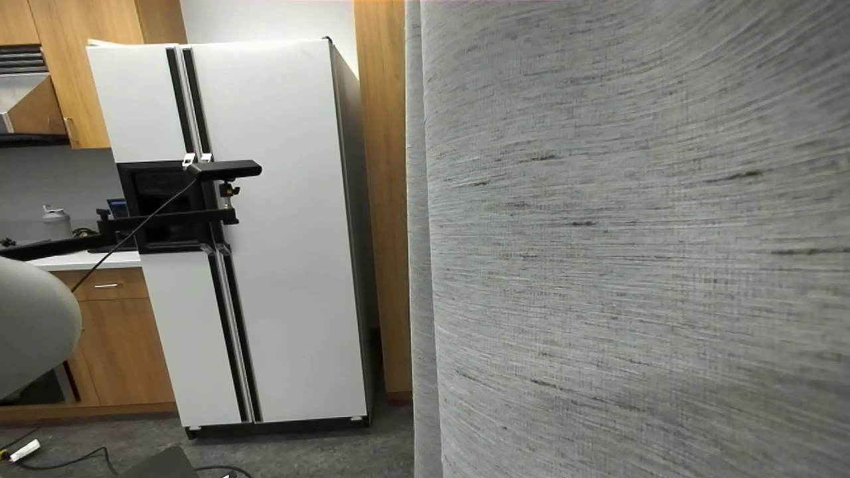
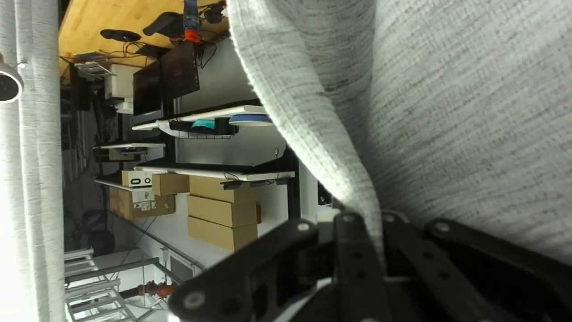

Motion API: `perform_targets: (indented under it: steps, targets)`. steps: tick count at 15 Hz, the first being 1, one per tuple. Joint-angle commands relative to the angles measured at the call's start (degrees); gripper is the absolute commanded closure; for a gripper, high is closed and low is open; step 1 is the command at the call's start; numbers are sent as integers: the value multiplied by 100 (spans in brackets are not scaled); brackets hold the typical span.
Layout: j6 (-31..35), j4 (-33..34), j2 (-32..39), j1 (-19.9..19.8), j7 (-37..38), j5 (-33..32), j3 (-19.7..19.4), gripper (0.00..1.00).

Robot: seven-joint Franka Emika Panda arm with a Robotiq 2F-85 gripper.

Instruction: Close the curtain then open it

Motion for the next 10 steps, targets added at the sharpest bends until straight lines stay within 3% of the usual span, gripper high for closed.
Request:
perform_targets:
  steps: [1,10]
  targets:
    - [-360,1149,778,-786,-42,478,99,100]
    - [-714,2026,1245,-1023,-35,395,398,100]
